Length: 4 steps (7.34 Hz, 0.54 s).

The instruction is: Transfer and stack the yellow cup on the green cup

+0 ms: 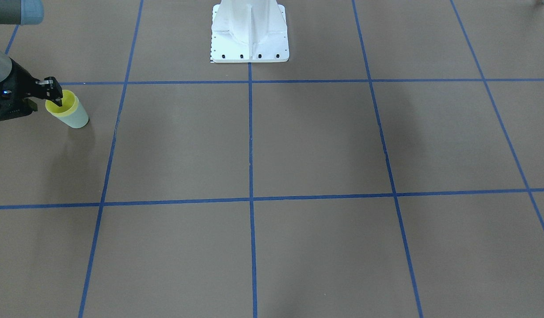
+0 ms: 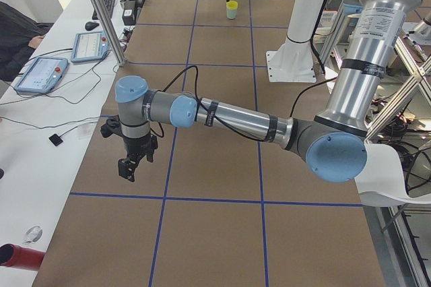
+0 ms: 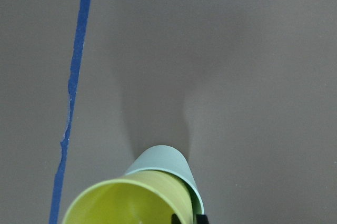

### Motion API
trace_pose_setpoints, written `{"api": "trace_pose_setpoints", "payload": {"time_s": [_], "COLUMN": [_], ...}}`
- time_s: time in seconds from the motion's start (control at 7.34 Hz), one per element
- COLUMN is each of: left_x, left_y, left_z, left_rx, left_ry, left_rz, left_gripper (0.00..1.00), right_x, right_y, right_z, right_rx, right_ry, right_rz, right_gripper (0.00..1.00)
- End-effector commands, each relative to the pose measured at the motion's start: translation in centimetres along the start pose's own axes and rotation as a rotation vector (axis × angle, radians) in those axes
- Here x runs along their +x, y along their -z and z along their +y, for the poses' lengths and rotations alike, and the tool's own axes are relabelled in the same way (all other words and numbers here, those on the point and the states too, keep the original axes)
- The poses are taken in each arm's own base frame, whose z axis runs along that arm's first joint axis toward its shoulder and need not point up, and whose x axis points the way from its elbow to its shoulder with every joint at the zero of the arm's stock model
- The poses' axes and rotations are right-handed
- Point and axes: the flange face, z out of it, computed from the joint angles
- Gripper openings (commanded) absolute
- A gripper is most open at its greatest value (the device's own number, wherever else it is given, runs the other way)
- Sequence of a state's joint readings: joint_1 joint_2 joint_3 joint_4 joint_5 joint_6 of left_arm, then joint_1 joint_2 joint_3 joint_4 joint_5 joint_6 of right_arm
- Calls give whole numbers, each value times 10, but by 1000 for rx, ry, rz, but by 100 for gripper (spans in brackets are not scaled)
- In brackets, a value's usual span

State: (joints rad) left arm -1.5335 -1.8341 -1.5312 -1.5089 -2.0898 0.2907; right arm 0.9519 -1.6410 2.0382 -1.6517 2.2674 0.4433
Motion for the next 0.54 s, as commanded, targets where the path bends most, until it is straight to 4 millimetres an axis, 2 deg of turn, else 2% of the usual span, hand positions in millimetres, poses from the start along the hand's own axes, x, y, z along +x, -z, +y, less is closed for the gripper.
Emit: {"api": "trace_pose_setpoints", "payload": {"time_s": [0.0,0.14,0.27,0.41], "left_x": [-32,-50,-55,-47], "left_y": [5,13,-2,-20], "left_z": [30,46,70,92], "left_rx": [-16,-30,-54,-38], "left_ry": [-20,-10,15,48], "left_rz": [-2,0,30,129], "left_gripper": [100,100,100,100], "right_x": [27,56,99,147], "right_y": [24,40,51,57], "right_z": [-7,-14,-27,-30], "right_rx": [57,95,119,129], "right_ry": [-55,-80,-36,0], "right_rz": [8,15,31,51], "right_gripper": [100,100,100,100]}}
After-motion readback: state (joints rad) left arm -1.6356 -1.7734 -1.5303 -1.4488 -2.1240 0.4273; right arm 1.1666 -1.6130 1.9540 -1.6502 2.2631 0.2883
